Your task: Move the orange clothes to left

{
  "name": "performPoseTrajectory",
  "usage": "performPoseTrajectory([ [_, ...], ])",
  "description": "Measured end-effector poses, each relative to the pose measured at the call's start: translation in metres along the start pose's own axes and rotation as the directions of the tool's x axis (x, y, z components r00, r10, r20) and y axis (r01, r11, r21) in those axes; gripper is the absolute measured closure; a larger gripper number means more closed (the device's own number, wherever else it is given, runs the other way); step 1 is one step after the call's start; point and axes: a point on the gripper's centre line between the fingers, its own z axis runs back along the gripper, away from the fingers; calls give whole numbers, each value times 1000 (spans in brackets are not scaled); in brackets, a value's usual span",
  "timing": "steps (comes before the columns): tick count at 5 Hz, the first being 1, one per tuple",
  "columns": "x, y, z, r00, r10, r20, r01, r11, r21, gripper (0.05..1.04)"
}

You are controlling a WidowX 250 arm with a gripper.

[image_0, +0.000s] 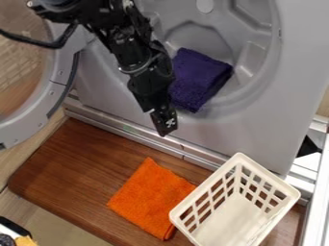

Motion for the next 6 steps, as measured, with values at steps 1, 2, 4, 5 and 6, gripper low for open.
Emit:
performPoseTrajectory([
  [1, -13, -9, -9, 1000, 6, -10, -6, 1000, -8, 83],
  [2, -27, -17, -24, 999, 29, -28, -30, 999, -22, 83],
  [4, -49, -33, -61, 994, 45, -98, -50, 997, -50, 83],
  [5, -55, -36, -78, 994, 47, -100, -54, 996, -70, 83],
  [6, -62, -39, -87, 991, 52, -120, -62, 995, -82, 83],
])
